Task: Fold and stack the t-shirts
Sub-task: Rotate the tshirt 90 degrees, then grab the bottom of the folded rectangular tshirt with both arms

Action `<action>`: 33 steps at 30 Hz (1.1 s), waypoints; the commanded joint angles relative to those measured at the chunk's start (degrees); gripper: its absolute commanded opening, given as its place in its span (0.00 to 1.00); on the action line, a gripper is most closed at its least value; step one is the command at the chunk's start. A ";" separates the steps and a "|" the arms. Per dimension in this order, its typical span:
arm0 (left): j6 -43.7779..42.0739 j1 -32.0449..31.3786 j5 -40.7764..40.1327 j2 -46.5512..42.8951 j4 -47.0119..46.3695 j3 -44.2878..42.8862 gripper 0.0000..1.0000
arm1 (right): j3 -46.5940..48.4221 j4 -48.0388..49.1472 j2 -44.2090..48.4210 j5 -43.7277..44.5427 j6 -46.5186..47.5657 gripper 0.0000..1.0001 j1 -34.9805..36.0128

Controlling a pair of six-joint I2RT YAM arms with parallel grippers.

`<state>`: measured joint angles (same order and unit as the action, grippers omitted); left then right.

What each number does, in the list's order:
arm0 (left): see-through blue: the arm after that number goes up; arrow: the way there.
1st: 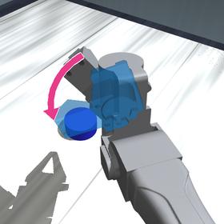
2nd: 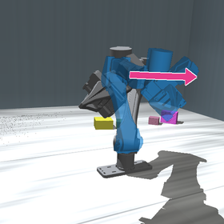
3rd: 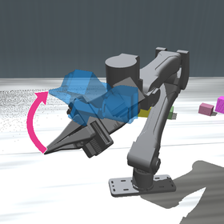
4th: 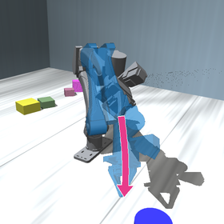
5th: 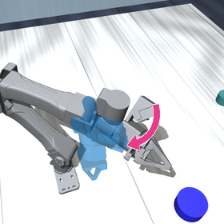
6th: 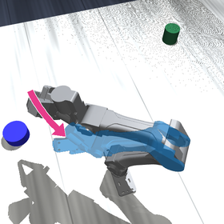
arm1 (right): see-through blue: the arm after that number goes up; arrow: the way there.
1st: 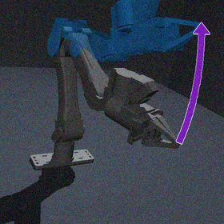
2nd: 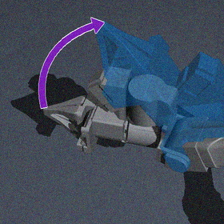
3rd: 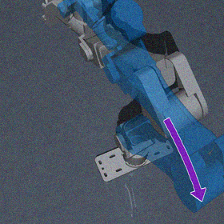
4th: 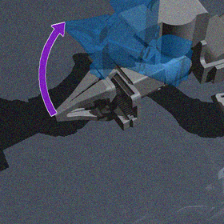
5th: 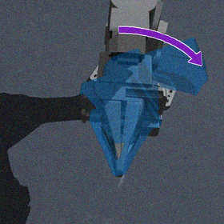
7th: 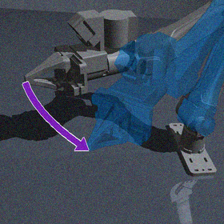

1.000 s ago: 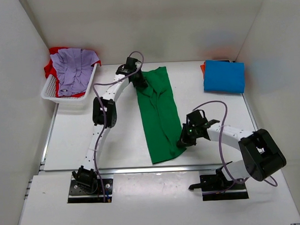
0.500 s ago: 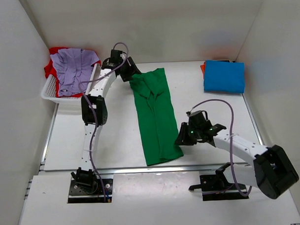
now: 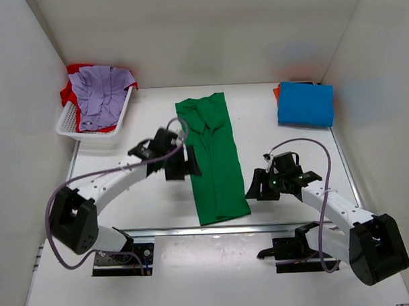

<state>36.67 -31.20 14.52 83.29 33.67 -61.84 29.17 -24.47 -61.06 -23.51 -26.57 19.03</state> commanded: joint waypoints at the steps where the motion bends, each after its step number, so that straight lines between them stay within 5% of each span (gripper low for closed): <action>1: 5.95 -2.89 -2.75 -5.48 -4.04 12.85 0.83 | -3.06 -0.76 2.08 -0.67 -1.11 0.51 2.85; 10: 16.06 -17.30 -4.59 -5.77 -13.53 24.67 0.85 | -11.50 4.78 2.52 -0.75 -6.56 0.51 6.98; 15: 20.37 -21.09 -4.06 -1.20 -20.56 25.98 0.82 | -12.65 8.03 1.29 -0.66 -7.97 0.38 8.30; 20: 20.64 -21.18 -3.62 -1.63 -20.85 27.30 0.37 | -11.33 6.98 -0.21 -1.11 -7.01 0.00 9.27; 22: 20.12 -20.39 -4.06 -4.69 -19.00 29.23 0.08 | -11.15 5.05 0.32 -1.71 -6.22 0.00 9.63; 23: 19.94 -19.43 -4.06 -5.76 -18.38 30.02 0.02 | -11.15 4.70 1.20 -1.80 -6.48 0.00 9.54; 33: 21.25 -17.84 -2.31 -20.09 -15.21 41.35 0.00 | -12.21 0.74 5.69 -4.35 -8.94 0.00 12.78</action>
<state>57.17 -48.69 11.60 64.88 16.38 -23.18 17.61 -21.19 -55.96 -27.31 -34.83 30.13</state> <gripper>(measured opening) 0.022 0.022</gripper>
